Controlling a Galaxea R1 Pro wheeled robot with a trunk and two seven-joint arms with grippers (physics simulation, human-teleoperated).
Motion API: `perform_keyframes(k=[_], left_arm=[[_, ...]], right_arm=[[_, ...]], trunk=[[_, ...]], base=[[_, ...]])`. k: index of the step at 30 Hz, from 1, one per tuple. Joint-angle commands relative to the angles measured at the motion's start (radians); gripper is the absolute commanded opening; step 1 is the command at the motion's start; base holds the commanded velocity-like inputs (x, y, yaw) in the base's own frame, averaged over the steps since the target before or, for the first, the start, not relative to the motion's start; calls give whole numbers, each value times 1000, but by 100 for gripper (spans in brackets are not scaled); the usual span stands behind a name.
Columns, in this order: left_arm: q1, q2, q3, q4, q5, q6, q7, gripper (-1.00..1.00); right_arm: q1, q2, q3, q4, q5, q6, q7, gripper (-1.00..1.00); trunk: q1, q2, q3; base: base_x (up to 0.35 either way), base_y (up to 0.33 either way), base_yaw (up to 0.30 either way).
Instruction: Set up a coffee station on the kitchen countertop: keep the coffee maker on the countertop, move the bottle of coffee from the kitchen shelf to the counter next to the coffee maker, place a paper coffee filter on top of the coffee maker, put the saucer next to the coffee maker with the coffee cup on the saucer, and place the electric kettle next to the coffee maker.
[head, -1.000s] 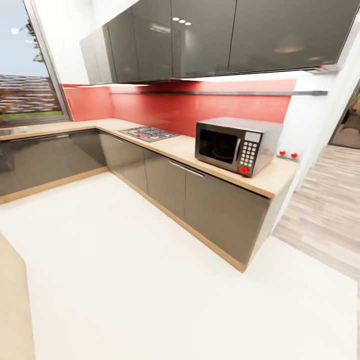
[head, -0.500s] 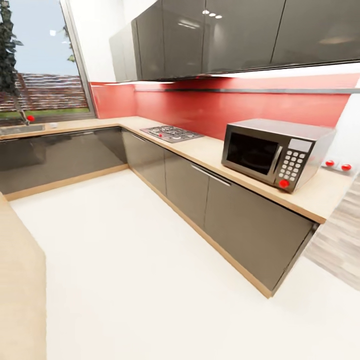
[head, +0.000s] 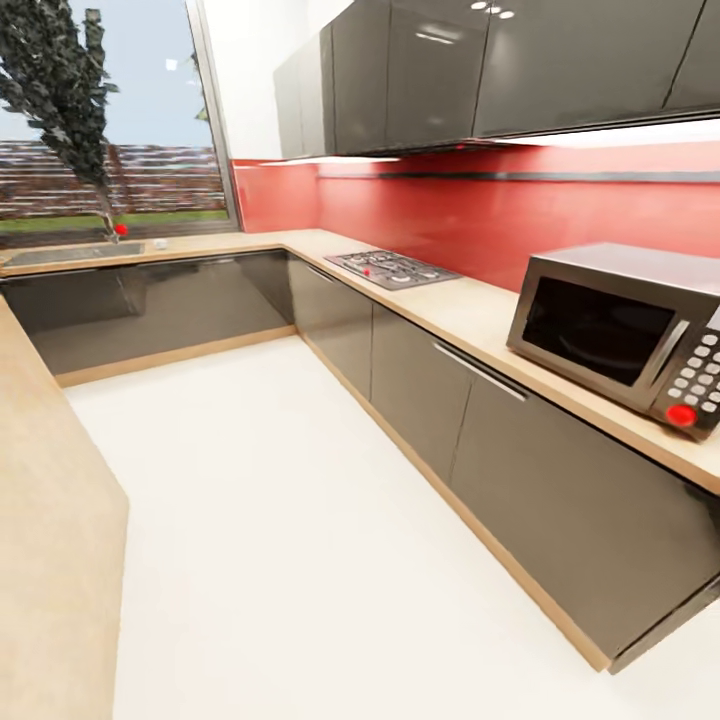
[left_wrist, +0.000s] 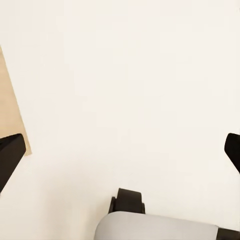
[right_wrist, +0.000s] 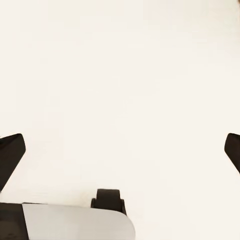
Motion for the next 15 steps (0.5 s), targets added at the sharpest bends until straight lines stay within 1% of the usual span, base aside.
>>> perform_keyframes(k=[1,15], left_arm=[[-1,0,1,1,0,-4,0,100],[-1,0,1,1,0,-4,0,100]], right_arm=[[0,0,0,0,4,-3,0,100],[0,0,0,0,4,-3,0,100]], trunk=[[1,0,-2],[1,0,-12]], base=[[338,0,262],[338,0,262]])
